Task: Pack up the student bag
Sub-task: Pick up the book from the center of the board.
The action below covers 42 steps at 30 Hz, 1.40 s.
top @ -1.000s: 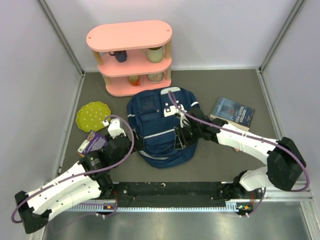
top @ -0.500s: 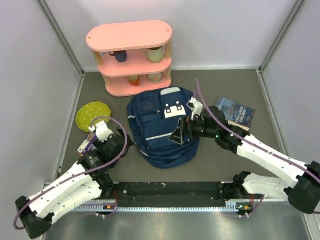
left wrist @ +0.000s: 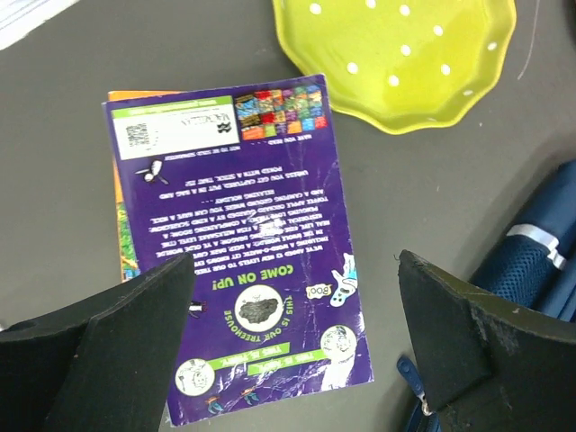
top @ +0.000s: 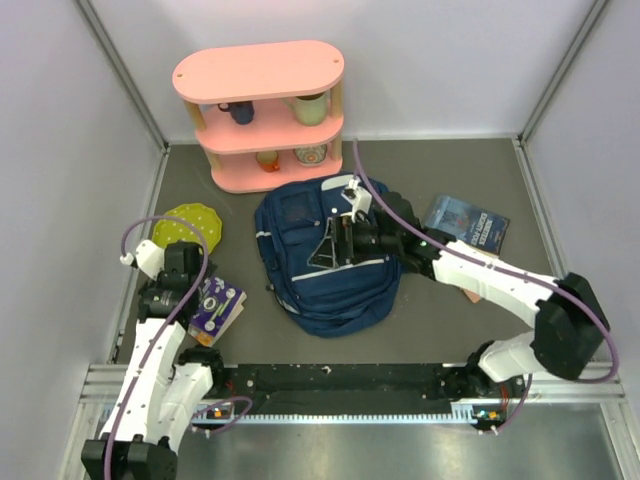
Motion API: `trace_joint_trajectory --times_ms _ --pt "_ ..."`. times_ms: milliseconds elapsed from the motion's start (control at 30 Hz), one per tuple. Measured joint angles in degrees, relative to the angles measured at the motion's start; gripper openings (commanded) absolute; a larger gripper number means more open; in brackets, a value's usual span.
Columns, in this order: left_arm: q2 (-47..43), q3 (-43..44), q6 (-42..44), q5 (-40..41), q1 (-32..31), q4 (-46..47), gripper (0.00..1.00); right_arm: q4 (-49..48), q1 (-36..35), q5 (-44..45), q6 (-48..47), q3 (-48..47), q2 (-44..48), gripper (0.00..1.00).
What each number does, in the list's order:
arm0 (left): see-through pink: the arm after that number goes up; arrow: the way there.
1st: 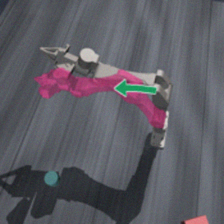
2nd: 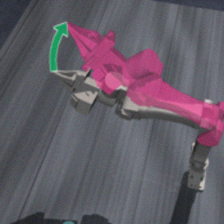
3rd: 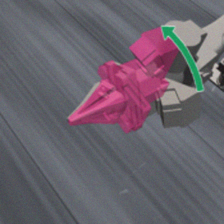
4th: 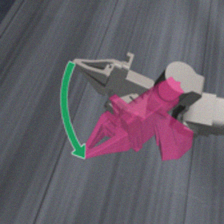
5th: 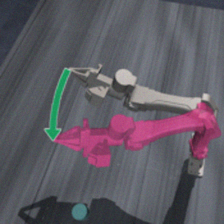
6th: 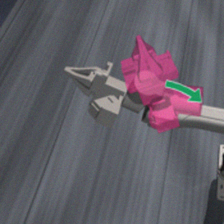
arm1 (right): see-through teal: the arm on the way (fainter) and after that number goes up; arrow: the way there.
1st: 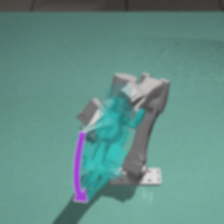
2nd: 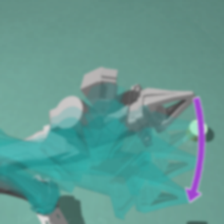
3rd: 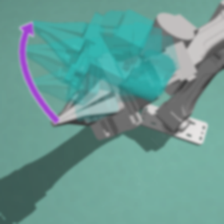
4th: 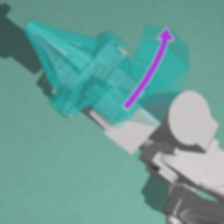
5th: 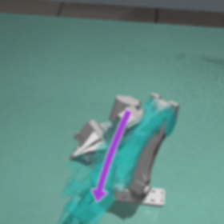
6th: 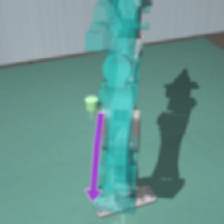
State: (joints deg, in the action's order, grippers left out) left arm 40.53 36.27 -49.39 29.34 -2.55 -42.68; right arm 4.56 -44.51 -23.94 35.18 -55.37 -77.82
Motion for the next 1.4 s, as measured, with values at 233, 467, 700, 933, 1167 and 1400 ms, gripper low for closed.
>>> trace_joint_trajectory --times_ms 233,467,700,933,1167,1400 --pt "-0.66 0.76 -5.62 4.2 1.49 -7.21 0.98 -3.15 -0.94 -5.09 0.0 -8.7 -12.11 0.92" --pt "1.01 -0.74 -6.27 3.82 6.64 -7.63 0.98 -3.17 -1.79 -8.31 0.02 -14.08 -21.0 0.92" --pt "4.59 -5.55 -7.3 -1.55 14.05 -5.46 0.98 -2.32 -1.95 -9.64 -0.07 -19.89 -25.99 0.92" --pt "6.14 -6.29 -7.85 -1.55 14.38 -3.91 0.99 -1.99 -2.03 -10.6 -0.04 -23.37 -29.44 0.92" --pt "8.26 -8.81 -6.51 -4.04 14.71 3.13 0.99 -3.37 -2.47 -12.74 1.14 -28.59 -36.92 0.93" --pt "7.89 -10.62 -3.69 -6.56 14.93 8.74 0.98 -3.48 -4.87 -13.88 1.27 -32.96 -41.07 0.94"
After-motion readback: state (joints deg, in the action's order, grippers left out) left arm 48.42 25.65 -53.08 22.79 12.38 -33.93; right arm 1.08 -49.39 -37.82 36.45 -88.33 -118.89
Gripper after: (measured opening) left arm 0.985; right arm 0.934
